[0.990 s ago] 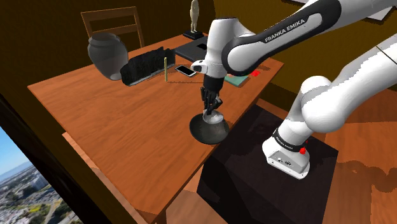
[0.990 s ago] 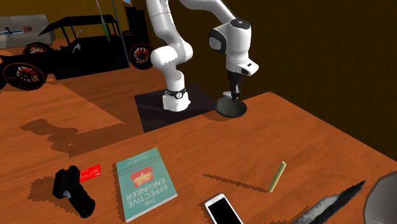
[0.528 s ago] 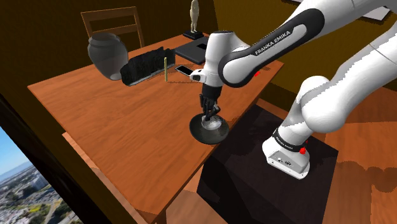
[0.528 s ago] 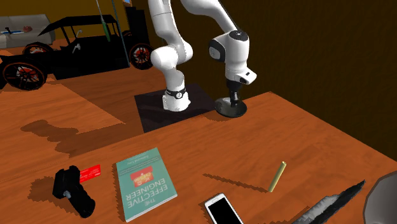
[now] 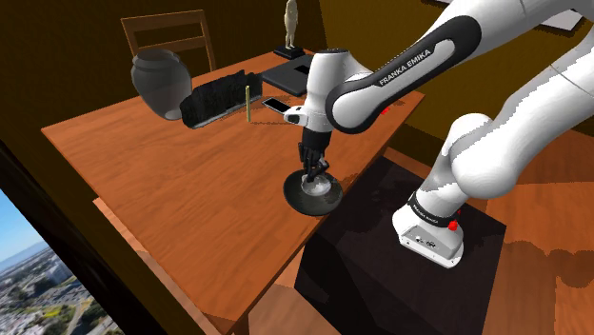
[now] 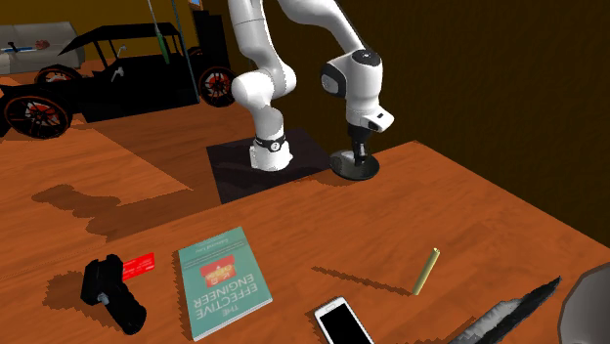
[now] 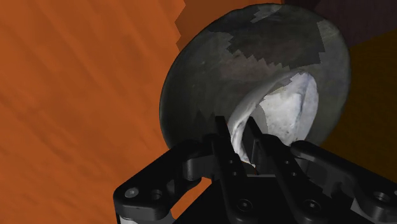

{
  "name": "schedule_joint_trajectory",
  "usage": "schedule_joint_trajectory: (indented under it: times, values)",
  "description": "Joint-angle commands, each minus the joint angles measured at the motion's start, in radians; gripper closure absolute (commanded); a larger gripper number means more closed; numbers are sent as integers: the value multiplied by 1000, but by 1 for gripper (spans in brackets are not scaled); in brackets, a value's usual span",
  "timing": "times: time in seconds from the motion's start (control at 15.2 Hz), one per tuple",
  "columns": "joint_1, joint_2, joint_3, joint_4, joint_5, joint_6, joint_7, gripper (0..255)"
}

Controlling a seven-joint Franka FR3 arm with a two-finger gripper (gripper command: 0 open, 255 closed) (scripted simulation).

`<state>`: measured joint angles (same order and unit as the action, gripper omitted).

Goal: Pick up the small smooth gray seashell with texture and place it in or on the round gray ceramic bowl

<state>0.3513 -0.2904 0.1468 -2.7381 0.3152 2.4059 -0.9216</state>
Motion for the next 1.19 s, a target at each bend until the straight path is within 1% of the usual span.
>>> schedule_joint_trajectory:
  times: [0.0, 0.33, 0.59, 1.12]
  values:
    - [0, 0, 0, 0, 0, 0, 0, 0]
    - [0, 0, 0, 0, 0, 0, 0, 0]
    - [-21, -105, -18, 55, -37, -161, 17, 0]
    - [-21, -105, -18, 55, -37, -161, 17, 0]
